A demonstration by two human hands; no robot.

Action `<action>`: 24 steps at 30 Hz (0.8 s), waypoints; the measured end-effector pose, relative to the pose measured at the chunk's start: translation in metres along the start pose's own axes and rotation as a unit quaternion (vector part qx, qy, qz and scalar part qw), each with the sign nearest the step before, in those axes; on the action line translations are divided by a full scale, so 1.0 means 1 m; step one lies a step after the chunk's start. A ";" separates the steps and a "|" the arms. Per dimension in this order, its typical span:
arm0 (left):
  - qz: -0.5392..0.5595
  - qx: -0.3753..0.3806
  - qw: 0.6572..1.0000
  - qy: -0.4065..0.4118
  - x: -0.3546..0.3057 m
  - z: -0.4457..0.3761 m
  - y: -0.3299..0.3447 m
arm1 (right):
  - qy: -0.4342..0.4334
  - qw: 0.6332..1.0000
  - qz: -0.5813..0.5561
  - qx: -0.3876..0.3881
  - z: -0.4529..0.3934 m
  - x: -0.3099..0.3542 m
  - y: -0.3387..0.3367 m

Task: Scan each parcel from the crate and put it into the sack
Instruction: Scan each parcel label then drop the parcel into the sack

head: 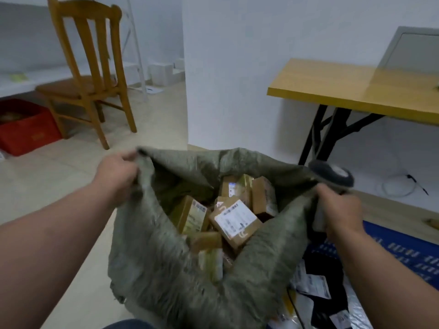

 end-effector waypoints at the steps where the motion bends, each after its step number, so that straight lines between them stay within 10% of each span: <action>1: -0.021 0.034 0.999 -0.022 0.018 0.007 0.005 | 0.022 0.999 0.047 0.010 0.001 -0.013 0.000; 19: -0.214 0.081 0.973 -0.026 0.050 0.022 0.010 | 0.048 0.977 0.197 0.060 -0.003 -0.047 -0.006; 24: -0.415 0.051 0.906 0.065 0.019 0.043 0.028 | 0.050 0.985 0.160 0.047 0.006 -0.039 -0.030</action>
Point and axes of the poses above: each hand's wrist, its own z-axis away from the middle knuckle, its own y-axis out of the palm, x = y × z, the point moved 3 cm from there along -z, towards the middle knuckle, and after that the axes turned 2 degrees about y, right-handed, at the moved point
